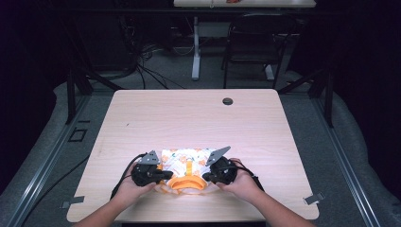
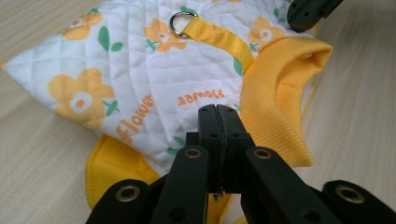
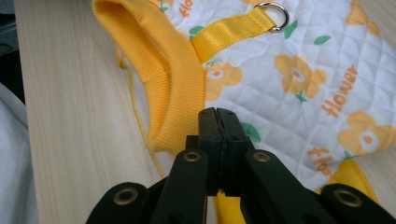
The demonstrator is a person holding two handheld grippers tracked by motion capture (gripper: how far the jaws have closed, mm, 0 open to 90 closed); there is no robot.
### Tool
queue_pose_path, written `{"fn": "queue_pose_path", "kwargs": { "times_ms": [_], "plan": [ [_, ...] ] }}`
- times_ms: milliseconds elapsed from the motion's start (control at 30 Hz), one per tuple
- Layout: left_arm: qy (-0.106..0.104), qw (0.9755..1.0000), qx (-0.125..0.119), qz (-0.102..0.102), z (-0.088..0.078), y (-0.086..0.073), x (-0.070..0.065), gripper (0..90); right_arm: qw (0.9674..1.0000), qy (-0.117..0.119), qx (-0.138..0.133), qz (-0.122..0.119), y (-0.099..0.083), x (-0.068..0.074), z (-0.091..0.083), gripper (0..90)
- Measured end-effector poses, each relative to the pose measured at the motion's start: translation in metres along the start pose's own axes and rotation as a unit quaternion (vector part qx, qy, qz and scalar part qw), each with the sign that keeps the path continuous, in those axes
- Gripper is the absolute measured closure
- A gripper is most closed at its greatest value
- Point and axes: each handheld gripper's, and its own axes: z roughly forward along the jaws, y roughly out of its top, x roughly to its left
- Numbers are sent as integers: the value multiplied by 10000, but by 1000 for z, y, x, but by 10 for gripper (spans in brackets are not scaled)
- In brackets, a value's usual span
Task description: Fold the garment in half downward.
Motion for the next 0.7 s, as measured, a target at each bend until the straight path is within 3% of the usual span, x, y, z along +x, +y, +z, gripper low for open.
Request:
{"fn": "queue_pose_path", "kwargs": {
  "times_ms": [467,700],
  "plan": [
    [-16,10000,-49,-59,1,-11,-4,893,9999,-38,119,29,-15,6,9,884],
    [8,9999,89,55,-2,-10,-5,889,9998,-63,160,40,-18,5,9,878]
  ]
}}
